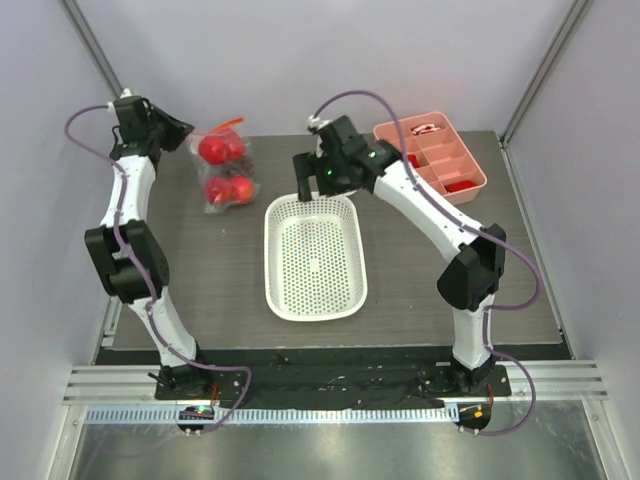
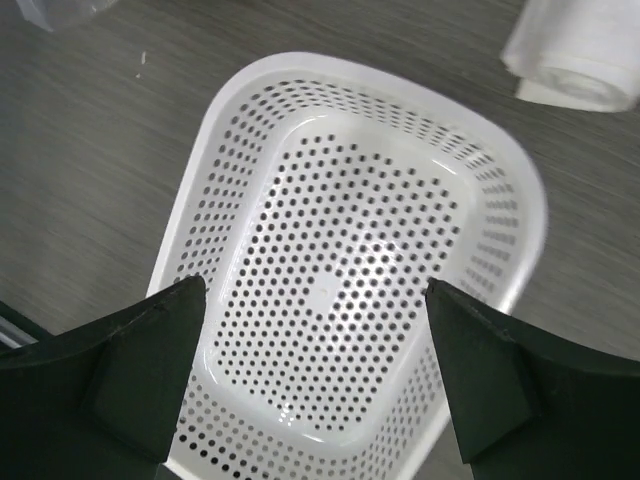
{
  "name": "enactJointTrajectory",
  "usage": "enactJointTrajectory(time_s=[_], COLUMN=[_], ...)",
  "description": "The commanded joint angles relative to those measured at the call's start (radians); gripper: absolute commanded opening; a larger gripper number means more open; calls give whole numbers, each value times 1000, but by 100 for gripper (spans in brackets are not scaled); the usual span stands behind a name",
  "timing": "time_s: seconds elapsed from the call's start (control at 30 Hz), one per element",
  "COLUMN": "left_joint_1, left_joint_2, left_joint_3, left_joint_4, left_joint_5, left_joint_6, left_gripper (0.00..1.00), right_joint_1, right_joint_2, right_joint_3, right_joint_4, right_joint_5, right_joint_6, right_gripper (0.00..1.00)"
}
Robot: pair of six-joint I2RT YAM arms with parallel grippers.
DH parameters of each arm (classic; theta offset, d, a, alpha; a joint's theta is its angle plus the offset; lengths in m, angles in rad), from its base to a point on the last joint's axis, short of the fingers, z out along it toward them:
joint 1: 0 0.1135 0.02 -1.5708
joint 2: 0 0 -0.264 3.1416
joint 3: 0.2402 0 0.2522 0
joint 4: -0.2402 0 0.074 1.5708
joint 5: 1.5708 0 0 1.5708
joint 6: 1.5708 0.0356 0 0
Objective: Open the zip-top bag and remove the fake food
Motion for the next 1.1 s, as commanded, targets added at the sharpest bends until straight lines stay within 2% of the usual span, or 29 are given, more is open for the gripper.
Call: enactJointTrajectory(time_s=[0.0,0.07,0.13,0.27,0.43,0.57,0.8,0.9,1.07], left_joint_1=[-12,-30,-61,-125,-182,-231,-265,-274,-285], left_joint_2=[-168,-214,-277,-381,-524,-578,-656,-676,-633], left_joint_3=[-83,-98,-115,-207,-311,-308,-299,-287,-204], left_joint_4=[-212,-297,-404,-495,-515,-567,-630,-656,-739], left_joint_5=[-137,-219,-276,-399,-469,-515,-569,-650,-689], left_joint_6=[33,50,48,18,-42,-80,-215,-220,-203], left_gripper=[0,0,0,0,0,0,0,0,0], right_joint_1=[66,109,128,204,292,295,318,320,320], right_joint_2=[-145,-145,-66,63,53,-3,32,57,112], right_joint_3=[-327,-459,-440,-276,-280,-368,-392,-366,-257], right_joint_4=[573,838,904,918,953,1106,1229,1254,1222], right_joint_5=[-102,-85,-105,-105,-93,-146,-214,-237,-367], right_joint_6=[-122,-170,-169,-155,-127,-49,57,75,65], right_gripper=[96,98,98,98,99,100,100,100,100])
